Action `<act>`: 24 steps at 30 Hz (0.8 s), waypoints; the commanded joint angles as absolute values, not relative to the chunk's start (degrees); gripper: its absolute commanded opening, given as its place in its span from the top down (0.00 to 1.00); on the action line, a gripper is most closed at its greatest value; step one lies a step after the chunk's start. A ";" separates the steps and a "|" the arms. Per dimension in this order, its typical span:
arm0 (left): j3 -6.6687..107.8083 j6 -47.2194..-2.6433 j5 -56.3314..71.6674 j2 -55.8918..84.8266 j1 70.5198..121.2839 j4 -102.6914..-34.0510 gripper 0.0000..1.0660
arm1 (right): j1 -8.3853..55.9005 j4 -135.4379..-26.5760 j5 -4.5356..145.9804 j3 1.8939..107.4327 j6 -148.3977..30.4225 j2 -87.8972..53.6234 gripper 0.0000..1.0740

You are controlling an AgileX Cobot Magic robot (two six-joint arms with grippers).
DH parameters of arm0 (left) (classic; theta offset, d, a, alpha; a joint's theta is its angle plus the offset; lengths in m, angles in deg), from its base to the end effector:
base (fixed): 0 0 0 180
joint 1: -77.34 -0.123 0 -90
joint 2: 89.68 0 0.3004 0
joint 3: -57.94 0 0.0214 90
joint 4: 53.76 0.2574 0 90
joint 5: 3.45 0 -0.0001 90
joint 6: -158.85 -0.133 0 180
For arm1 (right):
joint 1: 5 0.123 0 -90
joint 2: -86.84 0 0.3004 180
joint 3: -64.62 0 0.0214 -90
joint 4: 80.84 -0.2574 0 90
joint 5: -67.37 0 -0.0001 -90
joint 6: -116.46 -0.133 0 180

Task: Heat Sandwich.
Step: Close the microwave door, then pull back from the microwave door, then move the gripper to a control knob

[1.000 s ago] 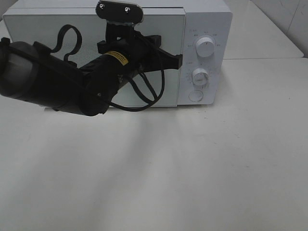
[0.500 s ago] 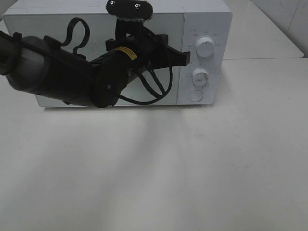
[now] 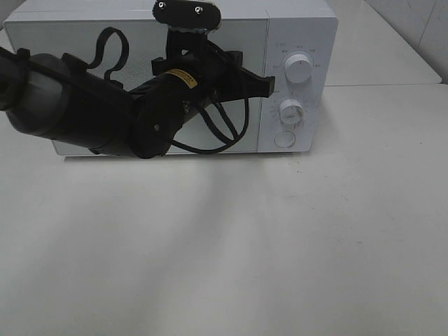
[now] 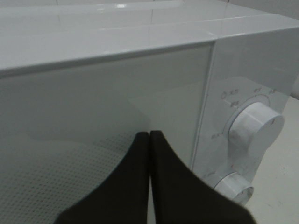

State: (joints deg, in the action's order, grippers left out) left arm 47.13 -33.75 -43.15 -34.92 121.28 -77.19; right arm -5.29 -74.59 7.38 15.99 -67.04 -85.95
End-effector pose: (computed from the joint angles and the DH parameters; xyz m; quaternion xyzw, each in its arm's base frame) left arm 0.3795 -0.3188 0.1782 0.1669 0.7387 -0.1836 0.6267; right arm 0.0222 -0.0127 0.2655 0.0299 0.8455 -0.0396 0.5317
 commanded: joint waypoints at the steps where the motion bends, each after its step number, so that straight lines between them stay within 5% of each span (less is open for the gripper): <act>1: 44.95 -36.10 -46.13 -32.40 121.23 -80.98 1.00 | -5.64 -74.42 7.95 15.87 -66.92 -87.50 0.29; 11: 34.99 -36.05 -45.85 -24.84 123.06 -81.09 1.00 | -5.64 -74.42 7.95 15.87 -66.92 -87.50 0.29; 19: 28.17 -35.02 -32.67 -16.70 124.61 -82.58 0.95 | -5.64 -74.42 7.95 15.87 -66.92 -87.50 0.29; 20: 27.94 -35.02 -29.35 -15.67 124.61 -82.52 0.91 | -5.64 -74.42 7.95 15.87 -66.92 -87.50 0.29; 23: 27.94 -35.13 -16.97 -12.98 124.61 -82.35 0.50 | -5.64 -74.42 7.95 15.87 -66.92 -87.50 0.29; 24: 27.94 -35.13 -16.97 -12.98 124.61 -82.35 0.50 | -5.64 -74.42 7.95 15.87 -66.92 -87.50 0.29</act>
State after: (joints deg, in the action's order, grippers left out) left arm 28.11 -35.42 -19.20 -13.84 124.26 -82.06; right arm -5.29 -74.59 7.38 15.99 -67.04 -85.95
